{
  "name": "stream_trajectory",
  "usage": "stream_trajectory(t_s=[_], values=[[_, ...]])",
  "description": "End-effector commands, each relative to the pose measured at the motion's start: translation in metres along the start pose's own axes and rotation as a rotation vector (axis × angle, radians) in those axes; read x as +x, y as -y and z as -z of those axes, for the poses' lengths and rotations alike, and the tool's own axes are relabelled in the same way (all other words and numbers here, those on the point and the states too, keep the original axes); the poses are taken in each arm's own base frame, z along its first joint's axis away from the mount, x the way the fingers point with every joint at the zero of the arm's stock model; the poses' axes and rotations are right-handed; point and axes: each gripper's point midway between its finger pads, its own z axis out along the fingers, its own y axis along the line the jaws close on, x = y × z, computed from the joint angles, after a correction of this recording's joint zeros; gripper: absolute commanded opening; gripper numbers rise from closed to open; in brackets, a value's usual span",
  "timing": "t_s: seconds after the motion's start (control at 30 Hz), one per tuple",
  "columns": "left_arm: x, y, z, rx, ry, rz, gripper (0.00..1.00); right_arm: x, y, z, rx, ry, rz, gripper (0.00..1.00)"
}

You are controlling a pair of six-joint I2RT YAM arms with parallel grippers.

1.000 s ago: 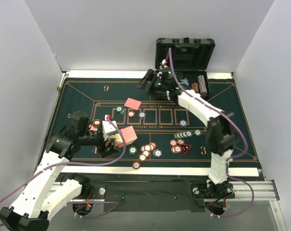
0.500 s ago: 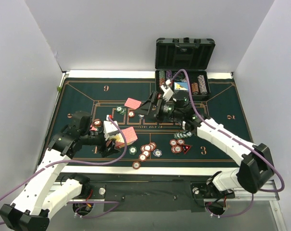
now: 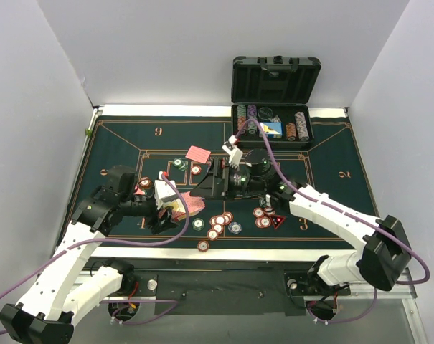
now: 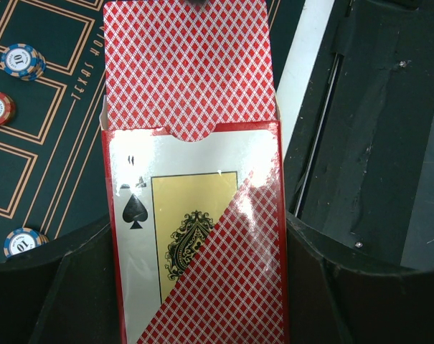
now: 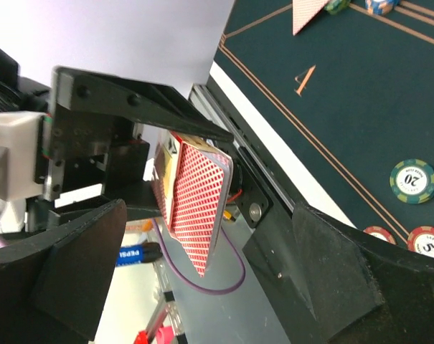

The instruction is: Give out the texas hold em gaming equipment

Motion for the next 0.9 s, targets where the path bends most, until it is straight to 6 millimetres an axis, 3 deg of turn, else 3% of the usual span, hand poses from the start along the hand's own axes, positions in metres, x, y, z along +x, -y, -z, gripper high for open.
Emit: stream_trajectory(t_s=[0.0, 0.2, 0.5, 0.87], values=[[-0.025, -0.005, 0.004, -0.012, 0.080, -0.070, 0.00, 0.018, -0.004, -0.011, -0.013, -0.062, 0.038, 0.93], [-0.027, -0.006, 0.005, -0.014, 0.083, -0.073, 0.00, 0.025, -0.002, -0.018, -0.019, -0.085, 0.033, 0.86], [-0.030, -0.007, 0.005, -0.018, 0.088, -0.081, 0.00, 0.026, -0.004, -0.022, -0.059, -0.083, -0.006, 0.56], [-0.034, -0.009, 0.006, -0.028, 0.096, -0.085, 0.00, 0.014, 0.015, -0.008, -0.009, -0.031, -0.054, 0.37]])
